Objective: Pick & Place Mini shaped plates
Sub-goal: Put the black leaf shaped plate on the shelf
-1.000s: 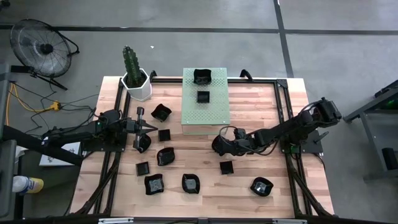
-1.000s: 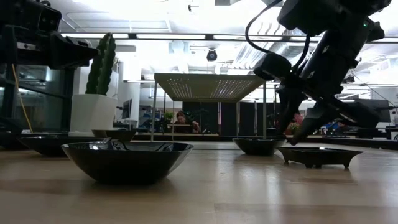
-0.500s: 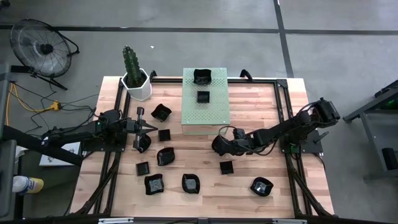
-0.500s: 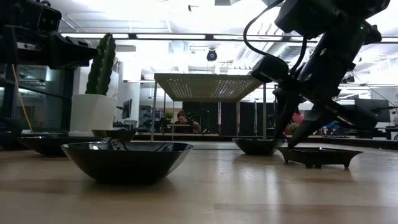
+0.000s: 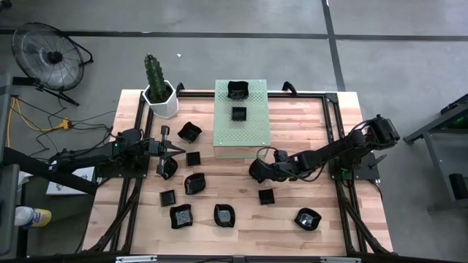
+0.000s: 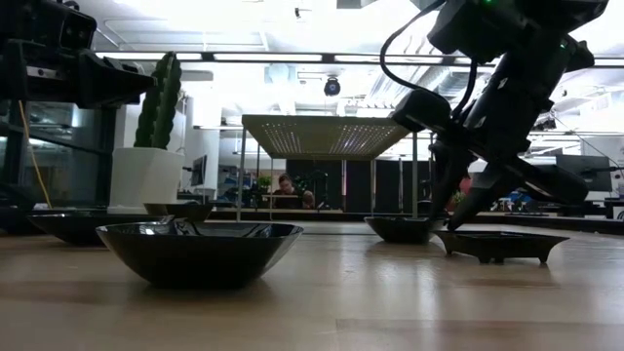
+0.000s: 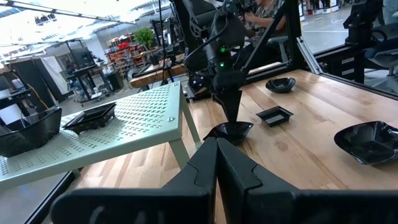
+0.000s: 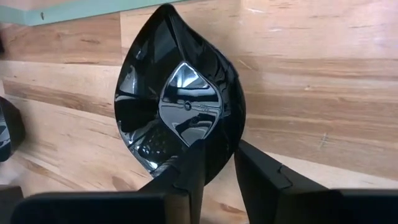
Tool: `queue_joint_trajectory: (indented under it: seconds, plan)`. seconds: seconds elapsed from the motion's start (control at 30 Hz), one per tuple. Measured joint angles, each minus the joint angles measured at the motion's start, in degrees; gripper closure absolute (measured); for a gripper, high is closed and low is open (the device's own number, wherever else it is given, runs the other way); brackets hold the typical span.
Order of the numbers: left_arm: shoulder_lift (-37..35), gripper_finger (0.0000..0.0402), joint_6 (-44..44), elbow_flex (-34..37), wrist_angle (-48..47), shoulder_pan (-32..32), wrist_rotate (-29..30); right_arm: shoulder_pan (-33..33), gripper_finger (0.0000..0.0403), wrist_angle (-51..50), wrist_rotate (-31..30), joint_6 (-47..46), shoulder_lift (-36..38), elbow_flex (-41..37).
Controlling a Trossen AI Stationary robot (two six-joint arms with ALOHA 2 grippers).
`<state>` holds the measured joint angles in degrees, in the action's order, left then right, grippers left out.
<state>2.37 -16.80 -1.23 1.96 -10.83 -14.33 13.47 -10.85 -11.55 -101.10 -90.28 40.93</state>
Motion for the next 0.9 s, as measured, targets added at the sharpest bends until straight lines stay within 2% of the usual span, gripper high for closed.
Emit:
queue_joint_trajectory:
  seconds: [0.47, 0.8, 0.9]
  plan:
    - [-0.02, 0.0399, 0.0, 0.0, 0.0, -0.02, 0.0, 0.0, 0.0343, 4.65, 1.64, 0.59, -3.12, 0.02]
    - [0.0, 0.0399, 0.02, 0.02, 0.0, -0.02, 0.0, 0.06, 0.0397, 6.16, 3.57, 1.57, -3.12, 0.07]
    - [0.0, 0.0399, 0.0, 0.01, 0.0, 0.0, 0.0, 0.04, 0.0399, 6.31, 5.07, 3.42, -3.12, 0.59]
